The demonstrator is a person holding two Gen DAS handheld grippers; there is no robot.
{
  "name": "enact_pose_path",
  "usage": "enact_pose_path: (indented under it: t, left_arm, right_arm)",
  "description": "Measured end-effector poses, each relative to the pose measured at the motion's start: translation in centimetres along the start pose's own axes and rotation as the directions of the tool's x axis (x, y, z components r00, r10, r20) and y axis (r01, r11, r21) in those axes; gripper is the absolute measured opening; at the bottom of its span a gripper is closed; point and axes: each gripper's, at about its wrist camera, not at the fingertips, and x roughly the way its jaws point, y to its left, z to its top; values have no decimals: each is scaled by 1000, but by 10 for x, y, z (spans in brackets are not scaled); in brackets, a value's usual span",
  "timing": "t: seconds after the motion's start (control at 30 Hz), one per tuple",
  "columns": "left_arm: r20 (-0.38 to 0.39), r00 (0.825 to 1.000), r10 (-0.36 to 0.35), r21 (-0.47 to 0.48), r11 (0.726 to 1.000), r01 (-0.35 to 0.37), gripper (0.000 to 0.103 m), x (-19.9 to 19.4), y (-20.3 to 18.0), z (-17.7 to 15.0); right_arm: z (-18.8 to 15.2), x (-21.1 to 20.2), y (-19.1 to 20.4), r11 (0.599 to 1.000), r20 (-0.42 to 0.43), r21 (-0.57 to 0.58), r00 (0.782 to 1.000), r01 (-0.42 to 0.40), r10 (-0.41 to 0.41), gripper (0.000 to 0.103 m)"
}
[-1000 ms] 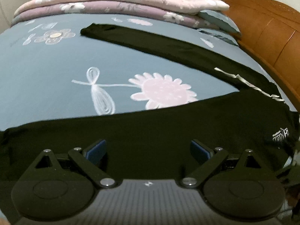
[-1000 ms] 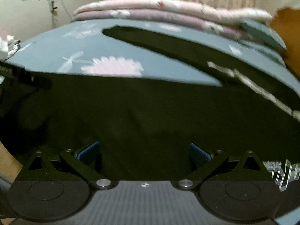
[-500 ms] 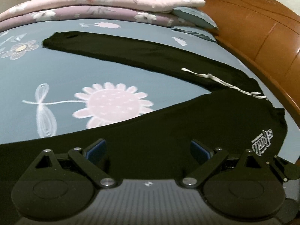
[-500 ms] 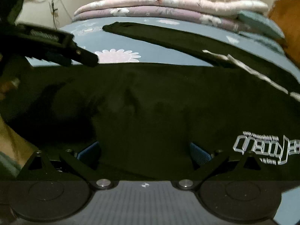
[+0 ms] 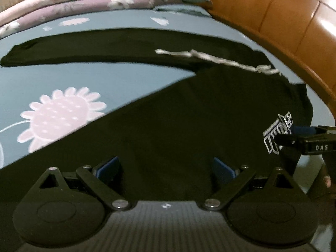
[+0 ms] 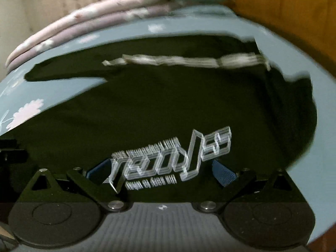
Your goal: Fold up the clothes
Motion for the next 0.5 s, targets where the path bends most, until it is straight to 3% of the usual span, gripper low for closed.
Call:
enact_pose_path:
  t: [0.3,0.5]
  left_arm:
    - [19,999,31,153,988,-34,102,3,-14,-24]
    - [25,999,22,117,993,-24,102,-3,-14,-17]
  right_arm:
    - [-15,2,13,990,37,-127,998,59,-55,103]
    - [-10,-7,8,997,17,-74,999,33,-32,103]
